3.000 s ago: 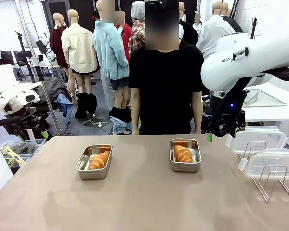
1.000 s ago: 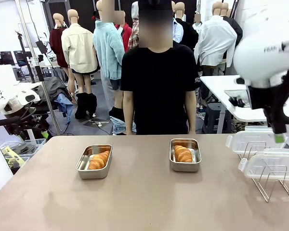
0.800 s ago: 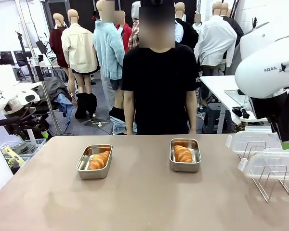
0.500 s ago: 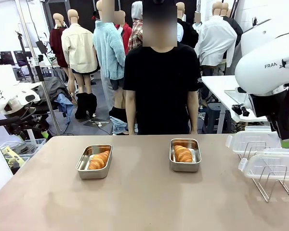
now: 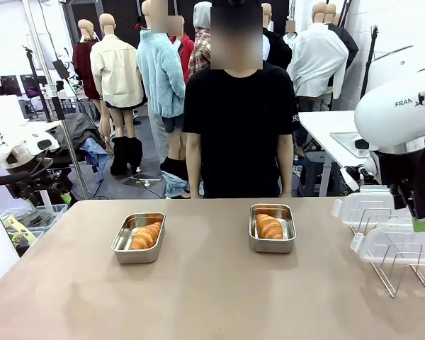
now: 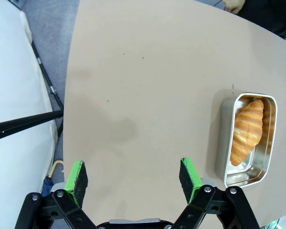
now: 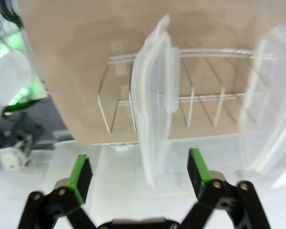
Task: Place the bread in airtight containers.
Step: Pick up one Airtight Container lid and hand it to the human.
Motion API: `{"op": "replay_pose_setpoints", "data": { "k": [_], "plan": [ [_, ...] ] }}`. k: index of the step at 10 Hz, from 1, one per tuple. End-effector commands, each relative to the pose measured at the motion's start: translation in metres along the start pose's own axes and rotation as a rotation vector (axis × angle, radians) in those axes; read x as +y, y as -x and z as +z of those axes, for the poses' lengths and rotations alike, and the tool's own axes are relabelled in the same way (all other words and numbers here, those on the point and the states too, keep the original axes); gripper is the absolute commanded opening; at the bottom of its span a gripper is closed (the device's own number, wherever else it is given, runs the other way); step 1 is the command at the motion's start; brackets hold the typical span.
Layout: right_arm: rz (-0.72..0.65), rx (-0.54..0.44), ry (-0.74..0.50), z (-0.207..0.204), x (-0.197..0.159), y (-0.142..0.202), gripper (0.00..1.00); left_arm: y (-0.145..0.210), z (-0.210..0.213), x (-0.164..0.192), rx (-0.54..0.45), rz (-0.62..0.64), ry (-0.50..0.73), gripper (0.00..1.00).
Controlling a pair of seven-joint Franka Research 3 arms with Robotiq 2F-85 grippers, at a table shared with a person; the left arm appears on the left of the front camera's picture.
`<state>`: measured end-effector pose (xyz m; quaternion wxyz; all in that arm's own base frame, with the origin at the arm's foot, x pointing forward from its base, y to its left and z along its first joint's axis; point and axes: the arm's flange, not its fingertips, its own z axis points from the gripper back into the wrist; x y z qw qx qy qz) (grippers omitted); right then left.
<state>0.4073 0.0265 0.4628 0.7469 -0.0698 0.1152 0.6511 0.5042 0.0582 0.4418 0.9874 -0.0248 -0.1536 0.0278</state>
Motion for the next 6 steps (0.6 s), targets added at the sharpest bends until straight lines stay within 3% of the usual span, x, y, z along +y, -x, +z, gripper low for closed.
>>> {"op": "replay_pose_setpoints", "data": {
  "k": [1,6],
  "plan": [
    [-0.13,-0.022,-0.001,-0.013,-0.011,-0.001,1.0,0.0,0.002,0.0,0.011,0.013,-0.023,1.0],
    [-0.1,-0.041,0.072,-0.038,-0.027,-0.008,1.0,0.0,0.002,0.0,0.011,0.013,-0.023,1.0]
  ]
}}
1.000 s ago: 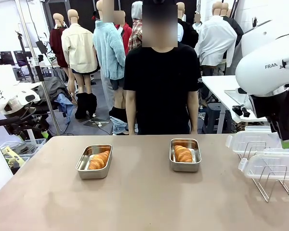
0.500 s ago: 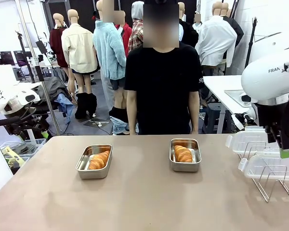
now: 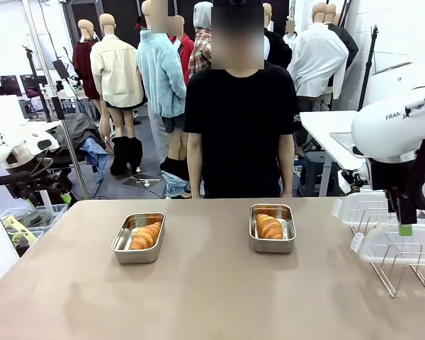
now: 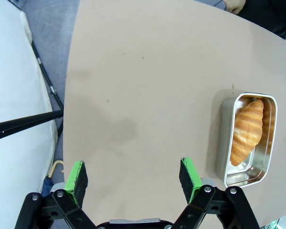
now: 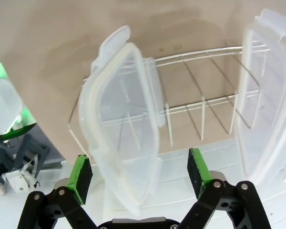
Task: Place the bread in airtight containers.
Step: Pick up one Airtight Container lid and hand it to the human.
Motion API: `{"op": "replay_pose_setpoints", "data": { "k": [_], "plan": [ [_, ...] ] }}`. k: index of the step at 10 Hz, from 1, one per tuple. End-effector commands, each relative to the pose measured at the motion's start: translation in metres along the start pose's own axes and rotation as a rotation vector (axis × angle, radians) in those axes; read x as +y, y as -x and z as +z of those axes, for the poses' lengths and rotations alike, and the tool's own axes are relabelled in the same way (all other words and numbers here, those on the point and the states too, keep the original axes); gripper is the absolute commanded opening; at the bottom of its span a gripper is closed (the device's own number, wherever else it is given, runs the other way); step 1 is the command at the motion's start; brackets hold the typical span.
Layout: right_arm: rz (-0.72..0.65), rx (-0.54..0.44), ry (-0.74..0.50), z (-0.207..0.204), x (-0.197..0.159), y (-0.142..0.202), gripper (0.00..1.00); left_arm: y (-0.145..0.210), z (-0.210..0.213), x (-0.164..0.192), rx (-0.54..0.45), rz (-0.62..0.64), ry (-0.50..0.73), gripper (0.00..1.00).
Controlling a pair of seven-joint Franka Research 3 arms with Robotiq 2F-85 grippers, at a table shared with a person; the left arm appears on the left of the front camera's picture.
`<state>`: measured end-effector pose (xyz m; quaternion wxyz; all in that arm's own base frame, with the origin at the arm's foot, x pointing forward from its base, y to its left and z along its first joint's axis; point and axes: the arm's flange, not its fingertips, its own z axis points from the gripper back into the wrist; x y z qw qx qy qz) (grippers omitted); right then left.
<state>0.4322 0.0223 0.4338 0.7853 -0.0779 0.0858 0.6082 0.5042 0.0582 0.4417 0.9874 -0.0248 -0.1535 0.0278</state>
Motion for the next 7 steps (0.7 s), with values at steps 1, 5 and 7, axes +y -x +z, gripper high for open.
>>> {"op": "replay_pose_setpoints", "data": {
  "k": [1,5,7],
  "plan": [
    [0.024,-0.004,0.025,-0.016,-0.004,-0.002,1.0,0.0,0.002,0.0,0.011,0.013,-0.023,1.0],
    [0.057,0.005,0.02,-0.027,-0.009,-0.007,0.81,0.0,0.002,0.0,0.011,0.013,-0.023,1.0],
    [0.059,0.0,0.031,-0.026,-0.008,-0.006,0.43,0.0,0.002,0.0,0.011,0.013,-0.023,1.0]
  ]
}}
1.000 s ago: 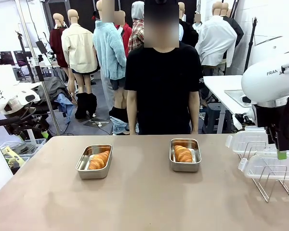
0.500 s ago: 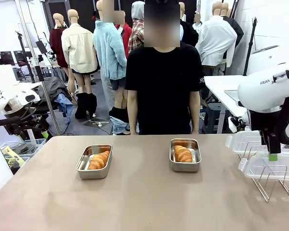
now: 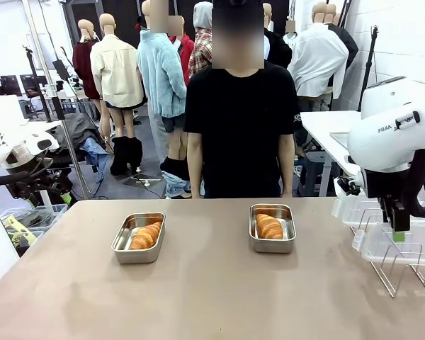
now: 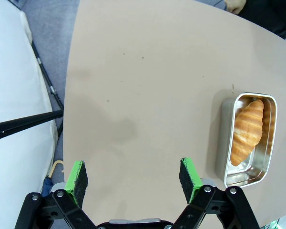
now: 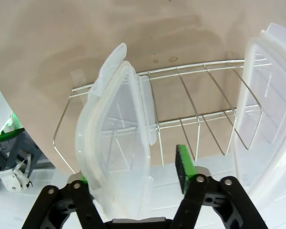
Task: Place the bread in airtight containers.
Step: Pick up one Airtight Container lid and hand it to the human, then release when the human grabs the Airtight Container lid.
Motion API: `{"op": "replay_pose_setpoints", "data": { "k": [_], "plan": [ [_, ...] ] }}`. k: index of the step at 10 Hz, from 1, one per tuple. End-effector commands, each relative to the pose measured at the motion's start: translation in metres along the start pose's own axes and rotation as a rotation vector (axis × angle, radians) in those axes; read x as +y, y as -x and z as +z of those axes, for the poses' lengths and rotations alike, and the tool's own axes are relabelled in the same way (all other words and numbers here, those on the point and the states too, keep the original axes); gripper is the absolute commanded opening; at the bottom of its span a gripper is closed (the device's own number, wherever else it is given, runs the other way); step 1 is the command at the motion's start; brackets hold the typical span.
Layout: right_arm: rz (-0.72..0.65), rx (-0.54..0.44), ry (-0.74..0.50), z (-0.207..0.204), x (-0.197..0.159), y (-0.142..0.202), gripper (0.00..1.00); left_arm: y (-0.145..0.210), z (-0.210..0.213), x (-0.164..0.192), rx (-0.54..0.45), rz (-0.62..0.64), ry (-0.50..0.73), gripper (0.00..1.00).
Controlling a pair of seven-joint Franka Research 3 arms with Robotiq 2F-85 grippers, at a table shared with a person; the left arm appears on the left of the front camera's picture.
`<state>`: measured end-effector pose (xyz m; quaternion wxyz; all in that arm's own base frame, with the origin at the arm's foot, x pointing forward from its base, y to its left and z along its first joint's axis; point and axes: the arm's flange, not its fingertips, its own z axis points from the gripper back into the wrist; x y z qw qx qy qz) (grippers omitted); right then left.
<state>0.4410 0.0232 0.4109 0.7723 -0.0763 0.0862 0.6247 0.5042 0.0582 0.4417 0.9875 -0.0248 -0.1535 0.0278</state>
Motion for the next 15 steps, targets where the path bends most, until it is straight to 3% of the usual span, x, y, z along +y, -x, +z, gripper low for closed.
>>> {"op": "replay_pose_setpoints", "data": {
  "k": [1,2,3,15],
  "plan": [
    [0.021,0.008,0.033,-0.0035,-0.0015,0.0015,0.24,-0.0005,0.0018,-0.0001,0.011,0.013,-0.023,1.0],
    [0.02,0.006,0.033,-0.0028,-0.003,0.0007,0.04,-0.0005,0.0018,-0.0001,0.011,0.013,-0.023,1.0],
    [0.018,0.003,0.033,-0.0021,-0.0043,0.0001,0.0,-0.0005,0.0018,-0.0001,0.011,0.013,-0.023,1.0],
    [0.012,-0.003,0.011,0.0005,-0.0015,-0.0005,0.0,-0.0005,0.0018,-0.0001,0.011,0.013,-0.023,1.0]
  ]
}}
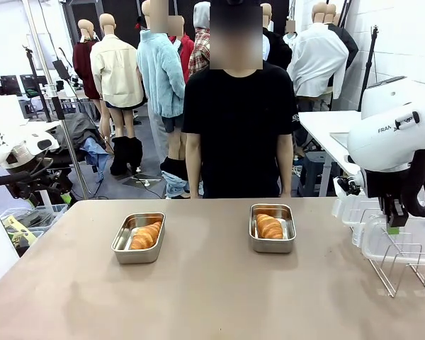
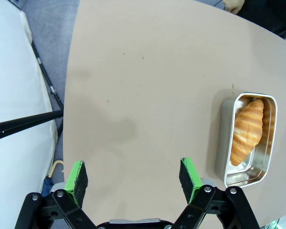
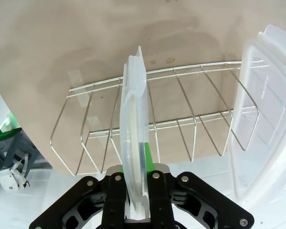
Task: Place the bread in airtight containers.
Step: Release when the human grabs the Airtight Container lid.
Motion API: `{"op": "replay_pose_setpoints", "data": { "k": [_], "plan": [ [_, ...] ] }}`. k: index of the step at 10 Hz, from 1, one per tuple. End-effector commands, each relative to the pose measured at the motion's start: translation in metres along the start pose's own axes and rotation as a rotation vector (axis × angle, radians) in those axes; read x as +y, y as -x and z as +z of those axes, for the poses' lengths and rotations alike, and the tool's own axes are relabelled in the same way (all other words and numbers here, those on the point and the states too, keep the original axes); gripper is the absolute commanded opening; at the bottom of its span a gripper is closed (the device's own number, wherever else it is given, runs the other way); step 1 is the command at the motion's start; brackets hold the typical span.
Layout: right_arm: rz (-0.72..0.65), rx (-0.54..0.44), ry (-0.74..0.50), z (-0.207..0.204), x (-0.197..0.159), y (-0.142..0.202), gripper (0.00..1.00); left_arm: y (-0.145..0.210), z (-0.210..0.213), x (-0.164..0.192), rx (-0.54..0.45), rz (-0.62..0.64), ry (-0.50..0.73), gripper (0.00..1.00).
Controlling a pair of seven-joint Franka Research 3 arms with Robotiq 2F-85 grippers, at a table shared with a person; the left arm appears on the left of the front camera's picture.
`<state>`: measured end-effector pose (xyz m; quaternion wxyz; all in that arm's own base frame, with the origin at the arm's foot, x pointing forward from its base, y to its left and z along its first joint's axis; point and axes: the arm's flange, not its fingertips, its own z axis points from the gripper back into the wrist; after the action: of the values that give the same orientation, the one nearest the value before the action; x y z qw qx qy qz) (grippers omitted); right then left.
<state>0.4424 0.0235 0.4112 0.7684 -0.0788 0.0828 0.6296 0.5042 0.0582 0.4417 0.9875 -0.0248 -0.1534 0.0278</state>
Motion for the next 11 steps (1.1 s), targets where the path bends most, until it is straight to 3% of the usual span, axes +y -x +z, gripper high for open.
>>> {"op": "replay_pose_setpoints", "data": {
  "k": [1,3,4,5,6,8,10,11],
  "plan": [
    [0.0,0.0,0.0,0.0,0.0,0.0,0.0,0.0,0.002,0.0,0.011,0.013,-0.023,1.0],
    [-0.046,-0.003,0.003,0.063,0.012,-0.002,0.0,0.0,0.002,0.0,0.011,0.013,-0.023,1.0],
    [-0.06,-0.104,-0.083,0.107,0.015,-0.003,0.0,0.0,0.002,0.0,0.011,0.013,-0.023,1.0],
    [-0.115,-0.123,-0.107,0.147,0.014,-0.007,0.0,0.0,0.002,0.0,0.011,0.013,-0.023,1.0],
    [-0.247,-0.126,-0.105,0.187,0.002,-0.013,0.0,0.0,0.002,0.0,0.011,0.013,-0.023,1.0],
    [-0.42,-0.225,-0.19,0.246,-0.029,-0.032,0.0,0.0,0.002,0.0,0.011,0.013,-0.023,1.0],
    [-0.67,-0.433,-0.249,0.27,-0.084,-0.052,0.0,0.0,0.002,0.0,0.011,0.013,-0.023,1.0],
    [-0.785,-0.453,-0.226,0.268,-0.106,-0.064,0.0,0.0,0.002,0.0,0.011,0.013,-0.023,1.0]
  ]
}}
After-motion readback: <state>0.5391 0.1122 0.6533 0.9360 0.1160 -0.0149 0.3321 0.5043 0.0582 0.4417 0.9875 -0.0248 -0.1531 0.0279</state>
